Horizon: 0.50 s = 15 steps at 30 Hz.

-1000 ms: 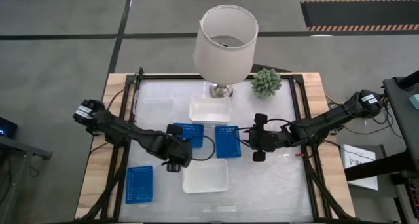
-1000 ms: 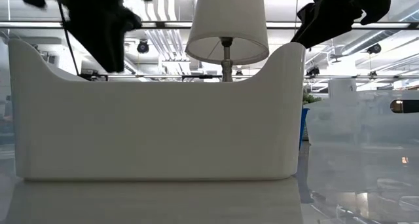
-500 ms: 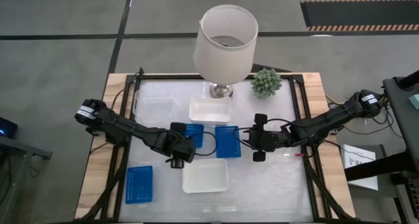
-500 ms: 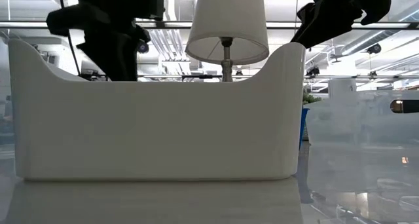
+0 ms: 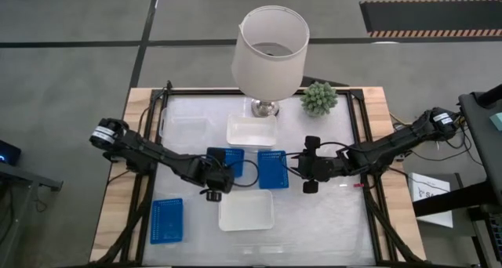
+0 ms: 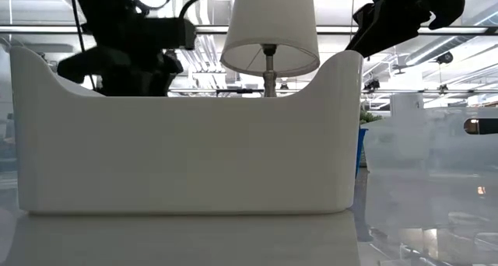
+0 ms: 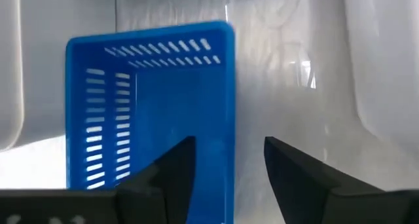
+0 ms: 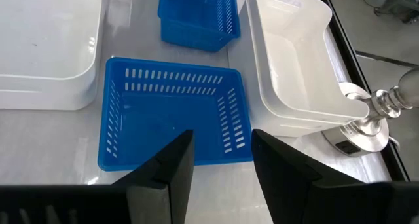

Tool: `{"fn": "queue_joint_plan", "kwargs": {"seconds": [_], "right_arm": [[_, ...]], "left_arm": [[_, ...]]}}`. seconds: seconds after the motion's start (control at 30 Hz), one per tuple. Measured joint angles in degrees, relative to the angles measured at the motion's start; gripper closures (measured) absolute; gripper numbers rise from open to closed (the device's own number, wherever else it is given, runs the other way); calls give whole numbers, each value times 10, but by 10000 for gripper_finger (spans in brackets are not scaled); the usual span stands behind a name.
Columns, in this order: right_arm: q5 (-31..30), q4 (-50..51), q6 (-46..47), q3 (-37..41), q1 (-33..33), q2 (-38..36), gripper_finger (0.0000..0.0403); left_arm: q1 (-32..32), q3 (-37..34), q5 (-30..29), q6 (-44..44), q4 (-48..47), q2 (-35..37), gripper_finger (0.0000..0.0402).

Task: Stack baskets by color
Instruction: Stack the top left blue bin into the bottom left blue bin

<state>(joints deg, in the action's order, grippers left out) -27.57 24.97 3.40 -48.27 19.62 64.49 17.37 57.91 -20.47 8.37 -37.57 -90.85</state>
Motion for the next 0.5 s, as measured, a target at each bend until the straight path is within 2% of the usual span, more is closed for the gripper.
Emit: {"fn": "queue_joint_plan", "kwargs": {"seconds": [0.2, 0.5], "right_arm": [[0, 0, 0, 0, 0, 0, 257], [0, 0, 0, 0, 0, 0, 257]], "left_arm": [[-5, -13, 0, 1, 4, 0, 272], [-16, -34, 12, 3, 11, 0, 344]]}}
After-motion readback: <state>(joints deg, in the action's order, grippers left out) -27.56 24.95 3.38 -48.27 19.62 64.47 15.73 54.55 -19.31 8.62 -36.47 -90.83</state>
